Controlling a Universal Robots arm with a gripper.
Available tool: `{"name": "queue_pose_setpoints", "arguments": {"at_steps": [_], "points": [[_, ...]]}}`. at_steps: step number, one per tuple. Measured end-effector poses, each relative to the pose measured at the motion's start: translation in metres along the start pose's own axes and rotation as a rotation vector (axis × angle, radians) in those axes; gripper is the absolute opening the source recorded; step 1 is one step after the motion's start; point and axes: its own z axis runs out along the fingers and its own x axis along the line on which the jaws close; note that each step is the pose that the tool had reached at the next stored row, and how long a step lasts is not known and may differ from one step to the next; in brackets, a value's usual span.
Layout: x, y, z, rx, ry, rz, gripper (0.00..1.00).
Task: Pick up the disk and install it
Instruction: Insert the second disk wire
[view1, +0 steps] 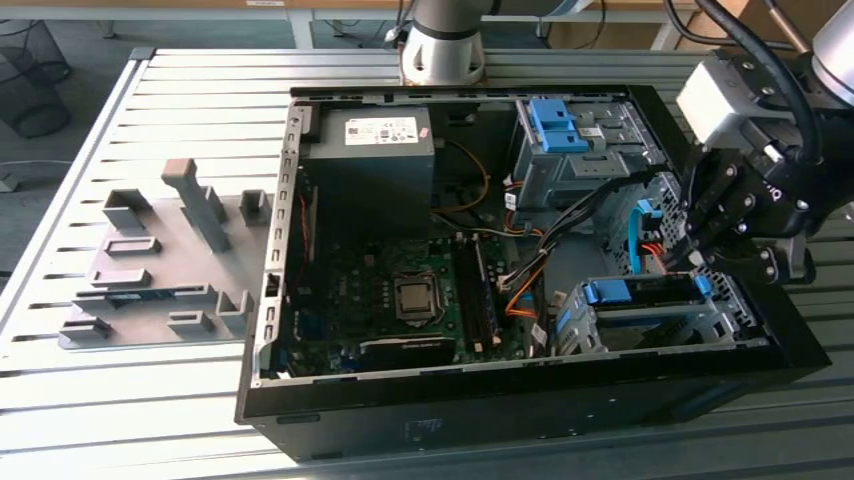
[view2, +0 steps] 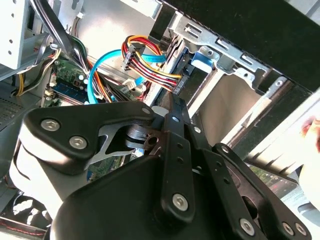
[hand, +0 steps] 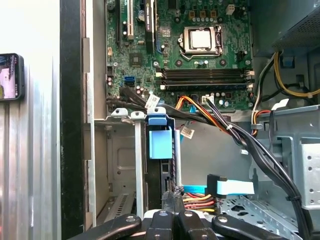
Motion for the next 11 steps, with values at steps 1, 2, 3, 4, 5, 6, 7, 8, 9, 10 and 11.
{"name": "queue_pose_setpoints", "arguments": {"at_steps": [1,2,3,4,5,6,7,8,9,10,11], "points": [[-0.0001,0.0007,-0.0023,0.0029,-0.0002,0.000,0.11],[-0.0001,0.0014,-0.0044,0.0063,-0.0004,0.000,0.11],[-0.0002,0.0025,-0.0067,0.0103,-0.0004,0.000,0.11],[-0.0002,0.0042,-0.0080,0.0157,-0.0007,-0.001,0.11],[-0.0001,0.0065,-0.0083,0.0238,-0.0014,-0.001,0.11],[0.0000,0.0093,-0.0086,0.0321,-0.0016,-0.001,0.11],[0.0002,0.0122,-0.0089,0.0393,-0.0018,-0.002,0.11],[0.0003,0.0148,-0.0094,0.0460,-0.0021,-0.002,0.11],[0.0004,0.0170,-0.0106,0.0517,-0.0022,-0.002,0.11],[0.0003,0.0188,-0.0122,0.0564,-0.0025,-0.002,0.11],[0.0002,0.0201,-0.0142,0.0598,-0.0027,-0.002,0.11]]}}
